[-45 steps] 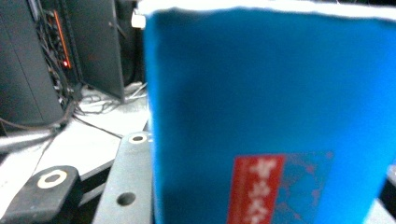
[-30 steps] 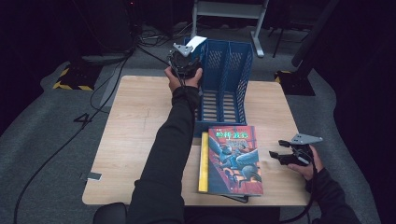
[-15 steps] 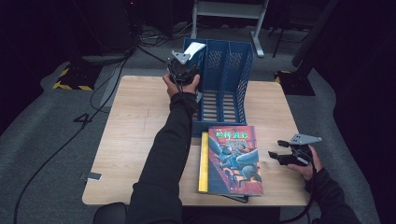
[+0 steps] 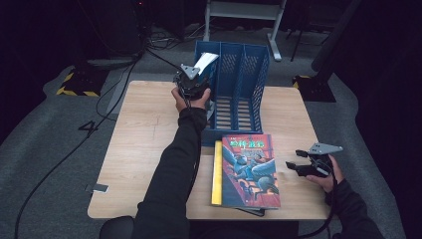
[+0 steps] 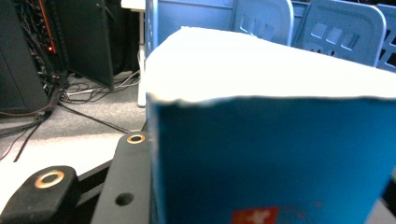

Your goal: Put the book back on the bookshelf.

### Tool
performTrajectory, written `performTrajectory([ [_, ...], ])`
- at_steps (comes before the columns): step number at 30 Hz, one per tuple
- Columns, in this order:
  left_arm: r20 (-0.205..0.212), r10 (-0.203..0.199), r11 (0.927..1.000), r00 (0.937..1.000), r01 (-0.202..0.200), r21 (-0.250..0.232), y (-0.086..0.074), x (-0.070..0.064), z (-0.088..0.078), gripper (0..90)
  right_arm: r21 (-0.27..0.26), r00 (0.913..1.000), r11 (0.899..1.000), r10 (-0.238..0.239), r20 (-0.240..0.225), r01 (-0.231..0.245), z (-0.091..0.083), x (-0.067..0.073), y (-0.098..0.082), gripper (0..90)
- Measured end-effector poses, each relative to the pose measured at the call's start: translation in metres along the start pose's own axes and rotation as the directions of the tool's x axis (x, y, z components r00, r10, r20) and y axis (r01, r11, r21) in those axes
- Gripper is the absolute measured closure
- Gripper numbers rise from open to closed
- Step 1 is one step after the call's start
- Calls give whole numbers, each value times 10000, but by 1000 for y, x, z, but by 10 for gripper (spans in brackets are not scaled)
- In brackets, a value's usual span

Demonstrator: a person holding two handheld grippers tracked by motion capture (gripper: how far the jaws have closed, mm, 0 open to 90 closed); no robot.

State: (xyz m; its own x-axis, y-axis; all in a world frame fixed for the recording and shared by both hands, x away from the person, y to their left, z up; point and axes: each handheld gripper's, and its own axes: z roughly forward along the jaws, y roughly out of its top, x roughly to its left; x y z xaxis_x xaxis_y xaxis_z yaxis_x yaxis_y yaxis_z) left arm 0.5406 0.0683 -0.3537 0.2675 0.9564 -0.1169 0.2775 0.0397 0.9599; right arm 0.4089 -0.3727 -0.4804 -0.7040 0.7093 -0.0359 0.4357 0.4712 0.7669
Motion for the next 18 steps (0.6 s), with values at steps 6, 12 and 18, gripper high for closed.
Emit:
performTrajectory([
  [6, 24, -312, 9995, 9995, 312, 62, -8, 10, -9, 575, 22, 10000, 10000, -5, -9, 5, 0, 0, 0, 290],
  [12, 325, 57, 10000, 9995, -59, 65, -14, 9, -17, 542, 74, 10000, 10000, -15, -6, 15, 0, 1, 0, 291],
  [18, 527, 301, 9995, 9982, -302, 14, -18, 10, -25, 497, 113, 10000, 9999, 29, -22, -29, 1, 0, -1, 291],
])
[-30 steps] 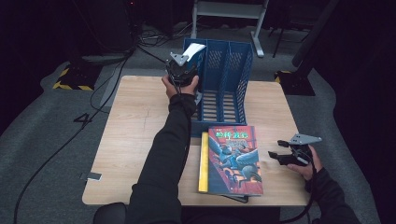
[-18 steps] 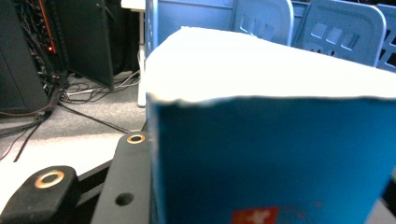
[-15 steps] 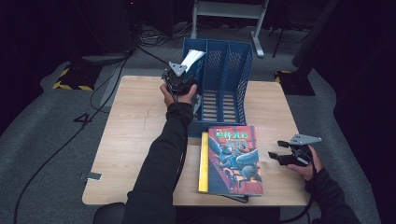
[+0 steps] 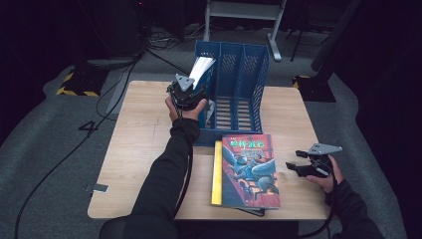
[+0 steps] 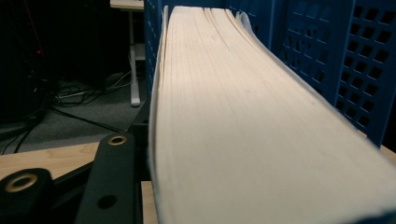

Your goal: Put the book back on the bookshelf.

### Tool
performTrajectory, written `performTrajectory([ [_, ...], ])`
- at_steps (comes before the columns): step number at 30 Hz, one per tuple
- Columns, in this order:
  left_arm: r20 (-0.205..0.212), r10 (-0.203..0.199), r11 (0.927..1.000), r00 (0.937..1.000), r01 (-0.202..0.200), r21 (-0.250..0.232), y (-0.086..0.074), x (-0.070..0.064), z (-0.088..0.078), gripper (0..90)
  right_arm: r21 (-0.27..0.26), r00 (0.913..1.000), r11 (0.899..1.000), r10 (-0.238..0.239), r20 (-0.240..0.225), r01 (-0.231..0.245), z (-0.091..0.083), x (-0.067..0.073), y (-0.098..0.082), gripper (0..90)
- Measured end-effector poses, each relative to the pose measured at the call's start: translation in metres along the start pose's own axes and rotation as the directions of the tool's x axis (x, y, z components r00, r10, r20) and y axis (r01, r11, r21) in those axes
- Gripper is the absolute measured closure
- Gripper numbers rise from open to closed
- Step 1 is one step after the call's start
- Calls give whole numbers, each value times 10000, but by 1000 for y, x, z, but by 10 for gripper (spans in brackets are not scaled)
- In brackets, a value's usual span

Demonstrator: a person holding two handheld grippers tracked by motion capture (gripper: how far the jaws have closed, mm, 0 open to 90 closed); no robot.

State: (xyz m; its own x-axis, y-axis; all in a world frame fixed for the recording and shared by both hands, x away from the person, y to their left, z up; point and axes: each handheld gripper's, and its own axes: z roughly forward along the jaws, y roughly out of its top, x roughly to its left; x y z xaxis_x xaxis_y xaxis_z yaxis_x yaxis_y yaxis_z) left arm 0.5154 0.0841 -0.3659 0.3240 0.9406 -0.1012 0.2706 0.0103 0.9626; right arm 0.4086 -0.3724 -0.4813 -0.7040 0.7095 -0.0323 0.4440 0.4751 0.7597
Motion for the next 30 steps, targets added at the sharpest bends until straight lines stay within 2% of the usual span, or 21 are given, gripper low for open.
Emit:
performTrajectory([
  [5, 460, 2, 9999, 9989, 6, -168, -3, 5, -9, 486, -8, 10000, 10000, -48, 18, 48, 0, 1, 0, 291],
  [7, 518, 41, 9998, 9987, -32, -181, -4, 6, -11, 484, -3, 10000, 10000, -49, 23, 49, 0, 0, 0, 290],
  [9, 616, 325, 9993, 9976, -314, -185, -6, 7, -14, 487, 24, 10000, 10000, -20, 20, 20, 0, 0, 0, 290],
  [10, 820, 412, 9990, 9958, -397, -204, -7, 9, -15, 477, 42, 10000, 10000, -37, 24, 37, 0, 0, 0, 290],
  [13, 1092, 701, 9975, 9915, -689, -148, -11, 12, -19, 447, 38, 10000, 10000, -50, 31, 50, 0, 1, 0, 290],
  [15, 1412, 865, 9962, 9862, -858, -113, -14, 15, -20, 430, 62, 10000, 10000, -28, 18, 28, 0, 1, 0, 290],
  [18, 1684, 1179, 9927, 9786, -1202, 38, -21, 18, -21, 408, 91, 10000, 9999, -56, 25, 56, 1, 1, 0, 290],
  [19, 1904, 1423, 9887, 9713, -1488, 202, -27, 20, -23, 400, 150, 9999, 9998, -104, 32, 103, 1, 1, -1, 290],
  [20, 1904, 1423, 9887, 9713, -1488, 202, -27, 20, -23, 392, 150, 9999, 9998, -104, 32, 103, 1, 1, -1, 290],
  [22, 2170, 1676, 9817, 9617, -1831, 532, -35, 21, -22, 382, 220, 9999, 9997, -143, 3, 143, 2, 2, -2, 290],
  [25, 2346, 2044, 9689, 9504, -2305, 897, -47, 22, -22, 389, 285, 9997, 9993, -227, -1, 227, 4, 3, -2, 290],
  [26, 2346, 2044, 9689, 9504, -2305, 897, -47, 22, -22, 410, 292, 9997, 9993, -232, -18, 232, 4, 4, -2, 290],
  [27, 2514, 2113, 9648, 9445, -2427, 1009, -53, 24, -21, 410, 292, 9997, 9993, -232, -18, 232, 4, 4, -2, 290],
  [29, 2750, 2109, 9599, 9380, -2519, 1229, -61, 26, -20, 432, 336, 9998, 9992, -219, -9, 219, 5, 4, -2, 290],
  [30, 2750, 2109, 9599, 9380, -2519, 1229, -61, 26, -20, 436, 334, 9997, 9992, -225, -32, 226, 5, 4, -2, 290],
])
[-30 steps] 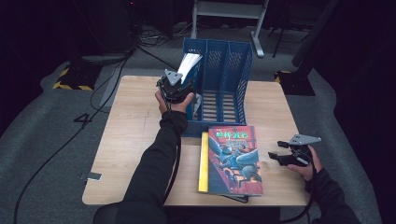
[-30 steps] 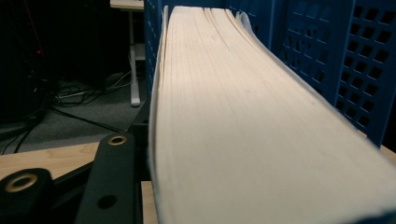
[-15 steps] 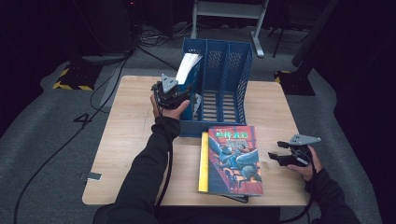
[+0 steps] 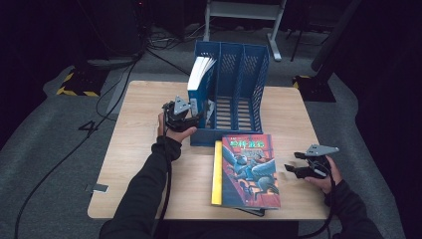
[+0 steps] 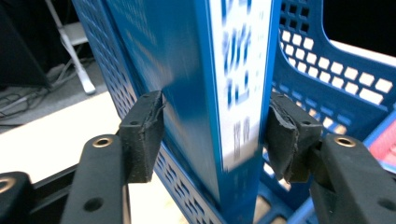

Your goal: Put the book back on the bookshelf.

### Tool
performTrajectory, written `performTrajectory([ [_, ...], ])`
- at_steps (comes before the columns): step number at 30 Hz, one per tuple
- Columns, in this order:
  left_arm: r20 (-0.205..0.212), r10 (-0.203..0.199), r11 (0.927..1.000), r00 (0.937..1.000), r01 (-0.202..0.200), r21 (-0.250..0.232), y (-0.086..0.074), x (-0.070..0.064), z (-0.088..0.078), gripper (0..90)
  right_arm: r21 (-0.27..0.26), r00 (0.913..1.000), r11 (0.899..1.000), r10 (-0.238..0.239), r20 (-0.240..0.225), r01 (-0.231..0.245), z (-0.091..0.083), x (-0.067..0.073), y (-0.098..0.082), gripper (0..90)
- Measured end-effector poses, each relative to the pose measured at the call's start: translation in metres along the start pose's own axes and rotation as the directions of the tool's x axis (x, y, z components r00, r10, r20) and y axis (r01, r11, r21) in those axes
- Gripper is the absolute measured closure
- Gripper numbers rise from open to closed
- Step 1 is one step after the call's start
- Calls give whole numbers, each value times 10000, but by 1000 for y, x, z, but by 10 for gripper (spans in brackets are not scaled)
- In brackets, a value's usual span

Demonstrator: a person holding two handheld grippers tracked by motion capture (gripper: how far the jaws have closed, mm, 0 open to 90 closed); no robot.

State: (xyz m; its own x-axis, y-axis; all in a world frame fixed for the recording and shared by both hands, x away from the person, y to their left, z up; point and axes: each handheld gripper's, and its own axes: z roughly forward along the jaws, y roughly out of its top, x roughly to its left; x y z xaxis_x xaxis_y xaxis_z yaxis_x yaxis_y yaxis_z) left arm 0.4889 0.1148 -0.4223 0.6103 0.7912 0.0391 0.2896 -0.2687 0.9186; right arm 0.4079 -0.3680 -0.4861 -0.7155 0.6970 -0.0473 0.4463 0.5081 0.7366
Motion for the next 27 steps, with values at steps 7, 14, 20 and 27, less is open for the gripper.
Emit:
performTrajectory([
  [7, 324, 1, 9999, 9995, -6, 154, -7, -2, 8, 442, 57, 10000, 9999, -83, 2, 83, 1, 1, 0, 291],
  [14, 173, 408, 9978, 9990, -417, 520, 4, -9, 19, 441, 80, 10000, 9999, -95, 1, 95, 2, 2, 0, 291],
  [20, 31, 321, 9978, 9995, -322, 576, 12, -6, 29, 443, 75, 10000, 9999, -81, -11, 82, 2, 2, 0, 291],
  [27, -327, 708, 9962, 9970, -691, 526, 19, -3, 34, 445, 82, 10000, 9999, -98, -2, 98, 2, 1, 0, 292],
])
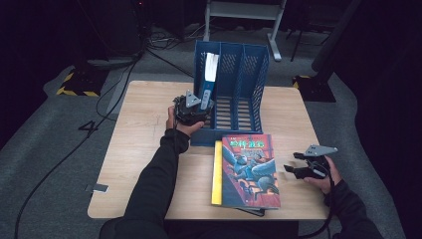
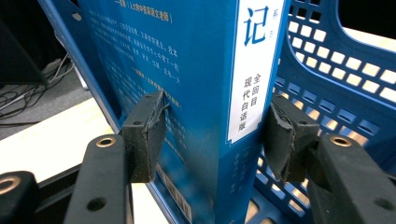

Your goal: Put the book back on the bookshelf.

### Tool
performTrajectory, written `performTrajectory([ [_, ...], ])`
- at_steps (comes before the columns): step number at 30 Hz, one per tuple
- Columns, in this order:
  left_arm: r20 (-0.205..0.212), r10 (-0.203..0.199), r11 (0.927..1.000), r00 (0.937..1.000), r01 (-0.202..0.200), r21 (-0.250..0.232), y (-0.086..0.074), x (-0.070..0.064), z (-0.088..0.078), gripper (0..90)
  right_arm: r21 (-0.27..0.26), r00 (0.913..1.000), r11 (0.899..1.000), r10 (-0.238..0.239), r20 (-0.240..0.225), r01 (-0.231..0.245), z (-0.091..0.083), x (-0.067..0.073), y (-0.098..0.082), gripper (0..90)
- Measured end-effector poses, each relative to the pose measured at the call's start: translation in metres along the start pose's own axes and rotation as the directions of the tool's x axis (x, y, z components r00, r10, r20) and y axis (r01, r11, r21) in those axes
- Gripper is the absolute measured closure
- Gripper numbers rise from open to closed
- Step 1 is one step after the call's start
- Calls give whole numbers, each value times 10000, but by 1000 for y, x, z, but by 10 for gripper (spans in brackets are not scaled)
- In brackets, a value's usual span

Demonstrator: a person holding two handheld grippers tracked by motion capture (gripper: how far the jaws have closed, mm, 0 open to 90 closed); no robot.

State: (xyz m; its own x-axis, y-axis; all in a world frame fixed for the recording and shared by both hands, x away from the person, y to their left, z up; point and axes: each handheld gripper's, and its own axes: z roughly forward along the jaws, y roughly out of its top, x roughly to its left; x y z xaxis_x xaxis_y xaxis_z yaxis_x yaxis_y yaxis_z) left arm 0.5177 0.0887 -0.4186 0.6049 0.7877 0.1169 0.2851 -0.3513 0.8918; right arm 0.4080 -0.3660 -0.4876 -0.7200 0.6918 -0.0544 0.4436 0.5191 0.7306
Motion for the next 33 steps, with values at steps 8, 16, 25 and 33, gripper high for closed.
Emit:
performTrajectory([
  [8, -55, 328, 9993, 9994, -327, 168, -5, 2, -6, 457, 45, 10000, 10000, -44, -23, 45, 0, 1, 0, 291],
  [16, -95, -196, 9997, 9998, 195, -109, -17, 1, -12, 484, 119, 9999, 9999, -121, -33, 122, 2, 2, 0, 291],
  [25, -692, -391, 9992, 9968, 393, 23, -13, 7, -2, 493, 166, 9998, 9997, -181, -56, 182, 2, 4, 1, 292],
  [33, -686, -785, 9969, 9946, 778, -132, -10, 12, 3, 499, 124, 10000, 9999, -97, -1, 97, 2, 1, -1, 292],
])
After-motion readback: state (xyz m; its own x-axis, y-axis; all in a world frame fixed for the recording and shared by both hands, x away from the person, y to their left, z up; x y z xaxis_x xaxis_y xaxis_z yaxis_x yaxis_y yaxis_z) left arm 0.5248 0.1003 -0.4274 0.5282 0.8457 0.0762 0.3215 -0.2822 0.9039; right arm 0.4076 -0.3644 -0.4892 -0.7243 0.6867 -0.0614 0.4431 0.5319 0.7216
